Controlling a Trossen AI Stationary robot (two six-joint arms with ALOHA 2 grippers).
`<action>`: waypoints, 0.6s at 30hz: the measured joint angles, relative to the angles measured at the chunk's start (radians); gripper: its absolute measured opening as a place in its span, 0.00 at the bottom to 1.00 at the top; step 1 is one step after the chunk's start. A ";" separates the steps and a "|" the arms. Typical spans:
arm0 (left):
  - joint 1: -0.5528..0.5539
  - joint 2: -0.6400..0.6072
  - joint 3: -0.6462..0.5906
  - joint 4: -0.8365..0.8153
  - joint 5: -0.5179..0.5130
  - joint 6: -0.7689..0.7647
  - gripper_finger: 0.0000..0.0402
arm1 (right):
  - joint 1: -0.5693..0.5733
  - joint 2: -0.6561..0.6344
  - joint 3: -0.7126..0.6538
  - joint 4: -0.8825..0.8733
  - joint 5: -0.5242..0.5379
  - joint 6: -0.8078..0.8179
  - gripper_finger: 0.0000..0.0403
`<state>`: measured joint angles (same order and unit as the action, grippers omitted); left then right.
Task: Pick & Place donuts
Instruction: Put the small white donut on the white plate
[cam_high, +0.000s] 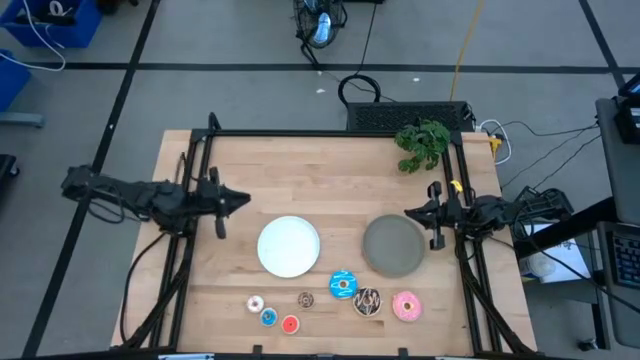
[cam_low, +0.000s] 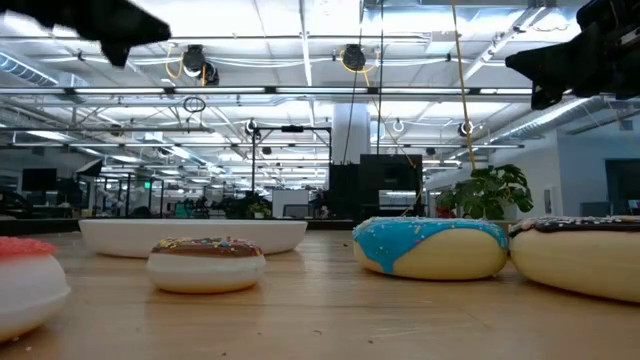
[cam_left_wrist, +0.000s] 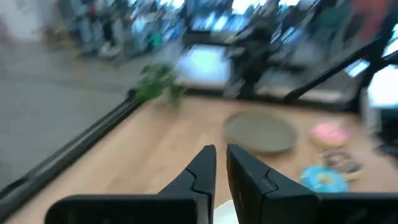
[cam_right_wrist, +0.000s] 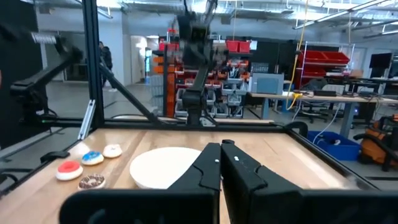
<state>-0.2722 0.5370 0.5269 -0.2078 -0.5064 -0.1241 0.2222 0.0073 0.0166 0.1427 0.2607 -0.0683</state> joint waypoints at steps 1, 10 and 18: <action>-0.008 0.061 0.078 -0.078 -0.029 -0.021 0.08 | 0.000 0.003 0.000 -0.003 0.000 -0.001 0.00; -0.068 0.482 0.668 -0.829 -0.040 -0.376 0.03 | 0.000 0.030 0.000 -0.020 -0.001 -0.004 0.00; -0.188 0.684 0.741 -1.001 0.258 -0.535 0.02 | 0.000 0.030 0.000 -0.019 -0.001 -0.017 0.00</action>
<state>-0.4606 1.2210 1.2678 -1.2088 -0.2480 -0.6587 0.2222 0.0372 0.0170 0.1238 0.2596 -0.0853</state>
